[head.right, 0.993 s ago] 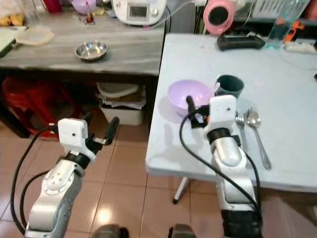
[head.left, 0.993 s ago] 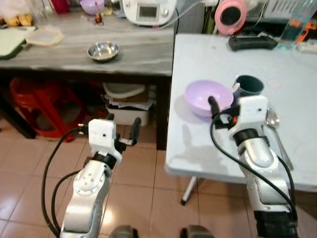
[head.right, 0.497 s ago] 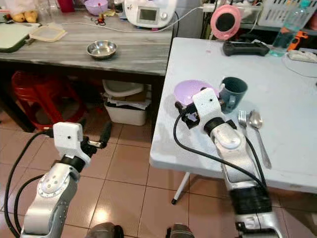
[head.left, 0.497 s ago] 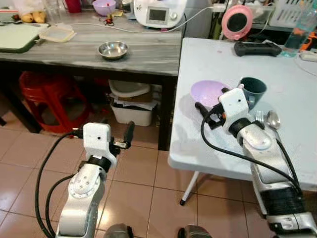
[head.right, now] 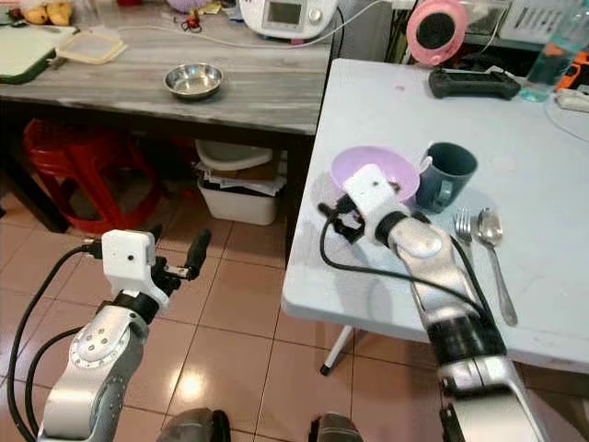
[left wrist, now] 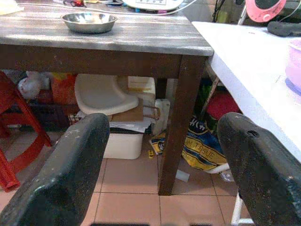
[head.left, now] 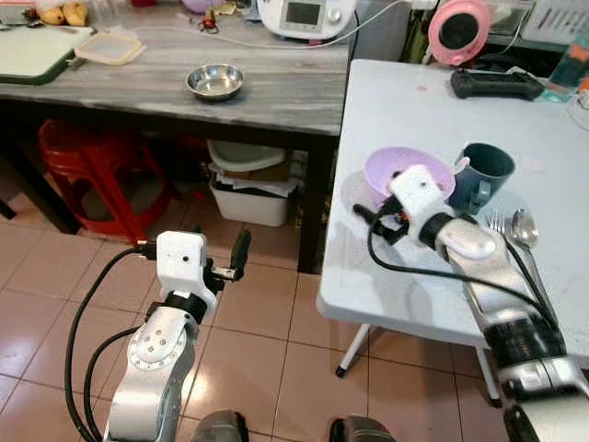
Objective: Setting the table
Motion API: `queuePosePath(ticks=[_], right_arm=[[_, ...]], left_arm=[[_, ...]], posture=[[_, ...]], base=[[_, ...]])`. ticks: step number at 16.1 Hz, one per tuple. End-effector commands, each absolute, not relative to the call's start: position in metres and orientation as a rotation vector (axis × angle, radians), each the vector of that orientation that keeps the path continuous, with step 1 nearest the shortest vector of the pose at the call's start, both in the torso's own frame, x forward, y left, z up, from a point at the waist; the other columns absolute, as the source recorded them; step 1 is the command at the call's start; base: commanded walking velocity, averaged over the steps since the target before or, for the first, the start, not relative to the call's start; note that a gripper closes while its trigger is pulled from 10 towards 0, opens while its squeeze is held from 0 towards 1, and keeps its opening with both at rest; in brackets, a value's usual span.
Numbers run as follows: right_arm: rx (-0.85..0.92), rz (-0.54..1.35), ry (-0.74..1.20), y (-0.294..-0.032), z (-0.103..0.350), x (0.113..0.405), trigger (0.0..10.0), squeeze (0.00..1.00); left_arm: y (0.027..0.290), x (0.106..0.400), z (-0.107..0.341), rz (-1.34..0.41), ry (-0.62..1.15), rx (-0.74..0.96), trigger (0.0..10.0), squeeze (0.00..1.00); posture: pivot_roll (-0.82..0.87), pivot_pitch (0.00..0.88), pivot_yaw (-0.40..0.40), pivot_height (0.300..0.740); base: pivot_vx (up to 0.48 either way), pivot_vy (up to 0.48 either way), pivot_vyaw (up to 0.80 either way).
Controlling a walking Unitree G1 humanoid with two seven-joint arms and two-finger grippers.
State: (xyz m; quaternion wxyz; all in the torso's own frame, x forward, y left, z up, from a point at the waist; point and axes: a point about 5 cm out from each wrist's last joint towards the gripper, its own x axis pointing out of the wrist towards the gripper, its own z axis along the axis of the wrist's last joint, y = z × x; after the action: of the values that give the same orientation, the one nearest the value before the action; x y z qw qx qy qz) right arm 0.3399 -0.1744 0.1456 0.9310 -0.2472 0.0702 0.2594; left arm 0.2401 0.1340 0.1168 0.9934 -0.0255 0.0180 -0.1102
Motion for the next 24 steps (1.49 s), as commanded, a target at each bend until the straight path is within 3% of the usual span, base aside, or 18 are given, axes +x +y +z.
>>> queuePosePath(ticks=[1,2,3,4,5,24], right_arm=[[-0.541,0.556,0.148,-0.174,0.148,0.343,10.0,0.00],[-0.558,0.563,0.162,-0.175,0.148,0.346,10.0,0.00],[-0.572,0.557,0.176,-0.177,0.148,0.348,2.0,0.00],[-0.579,0.550,0.181,-0.178,0.148,0.350,2.0,0.00],[-0.620,0.514,0.216,-0.186,0.146,0.353,0.0,0.00],[-0.610,0.548,0.264,-0.186,0.128,0.346,0.0,0.00]], left_arm=[[0.133,0.238,0.119,-0.226,0.037,-0.050,10.0,0.00],[0.133,0.239,0.119,-0.226,0.037,-0.050,10.0,0.00],[0.134,0.239,0.119,-0.226,0.038,-0.050,10.0,0.00],[0.134,0.239,0.119,-0.225,0.039,-0.050,10.0,0.00],[0.134,0.236,0.117,-0.223,0.051,-0.056,10.0,0.00],[0.134,0.236,0.116,-0.225,0.071,-0.059,10.0,0.00]], posture=[[0.03,0.088,0.007,0.740],[0.04,0.089,0.004,0.740],[0.04,0.090,0.002,0.740],[0.04,0.090,0.002,0.740],[0.04,0.092,0.001,0.740],[0.05,0.086,0.013,0.740]], base=[[0.000,0.000,0.00],[0.000,0.000,0.00],[0.000,0.000,0.00],[0.000,0.000,0.00],[0.000,0.000,0.00],[0.000,0.000,0.00]])
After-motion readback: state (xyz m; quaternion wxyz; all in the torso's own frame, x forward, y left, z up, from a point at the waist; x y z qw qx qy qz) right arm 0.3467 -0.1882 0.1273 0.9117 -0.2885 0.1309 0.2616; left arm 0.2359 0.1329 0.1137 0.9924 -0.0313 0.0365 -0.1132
